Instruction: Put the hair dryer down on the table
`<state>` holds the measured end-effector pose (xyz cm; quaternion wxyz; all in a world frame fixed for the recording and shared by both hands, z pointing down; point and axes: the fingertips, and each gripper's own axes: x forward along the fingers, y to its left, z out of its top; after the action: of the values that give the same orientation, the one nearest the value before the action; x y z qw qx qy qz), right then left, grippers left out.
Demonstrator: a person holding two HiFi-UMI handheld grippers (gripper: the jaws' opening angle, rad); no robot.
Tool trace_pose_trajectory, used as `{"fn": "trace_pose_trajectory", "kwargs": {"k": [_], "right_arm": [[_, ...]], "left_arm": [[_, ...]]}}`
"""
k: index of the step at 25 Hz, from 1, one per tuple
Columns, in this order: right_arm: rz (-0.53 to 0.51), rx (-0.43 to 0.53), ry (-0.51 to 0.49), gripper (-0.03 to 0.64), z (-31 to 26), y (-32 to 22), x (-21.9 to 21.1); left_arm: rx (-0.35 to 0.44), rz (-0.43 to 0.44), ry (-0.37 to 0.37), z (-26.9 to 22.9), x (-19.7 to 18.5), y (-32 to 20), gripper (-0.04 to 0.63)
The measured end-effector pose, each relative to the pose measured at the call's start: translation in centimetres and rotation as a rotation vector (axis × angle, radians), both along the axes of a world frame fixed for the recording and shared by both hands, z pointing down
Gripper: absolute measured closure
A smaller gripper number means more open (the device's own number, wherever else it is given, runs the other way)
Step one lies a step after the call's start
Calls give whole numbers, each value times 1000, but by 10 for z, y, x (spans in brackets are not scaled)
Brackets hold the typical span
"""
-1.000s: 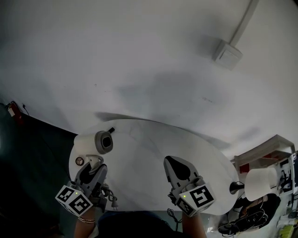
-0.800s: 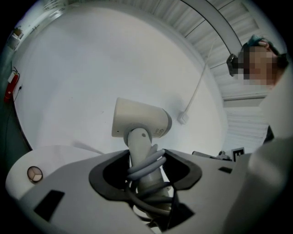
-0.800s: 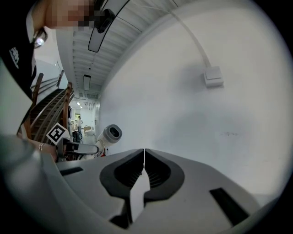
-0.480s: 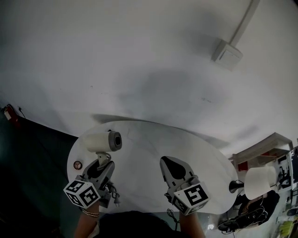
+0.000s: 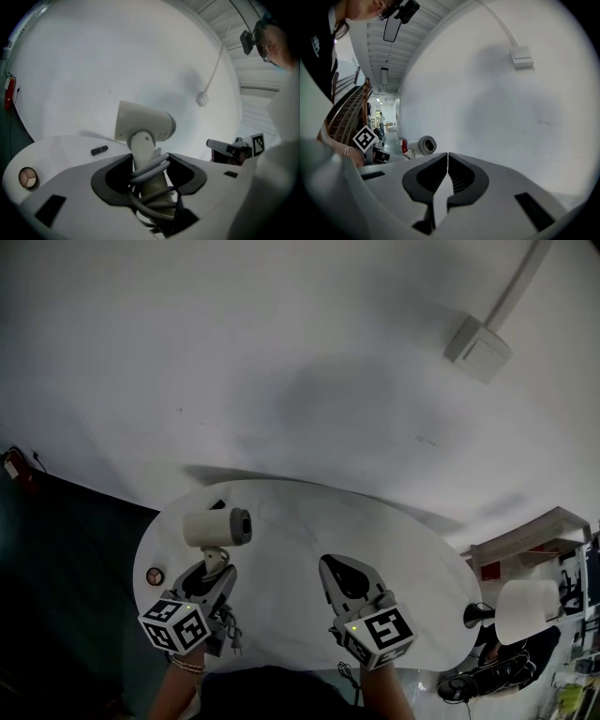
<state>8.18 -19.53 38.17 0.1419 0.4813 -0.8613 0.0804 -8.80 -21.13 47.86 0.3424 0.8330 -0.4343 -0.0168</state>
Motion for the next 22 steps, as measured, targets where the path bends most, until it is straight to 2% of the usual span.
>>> {"fn": "trace_pose_trajectory", "kwargs": {"k": [10, 22], "right_arm": [[14, -83, 12, 597, 32, -29, 8], [-3, -132, 4, 597, 52, -59, 8]], "left_arm": [[-75, 38, -43, 34, 15, -29, 362], [-165, 78, -41, 73, 36, -61, 362]]}}
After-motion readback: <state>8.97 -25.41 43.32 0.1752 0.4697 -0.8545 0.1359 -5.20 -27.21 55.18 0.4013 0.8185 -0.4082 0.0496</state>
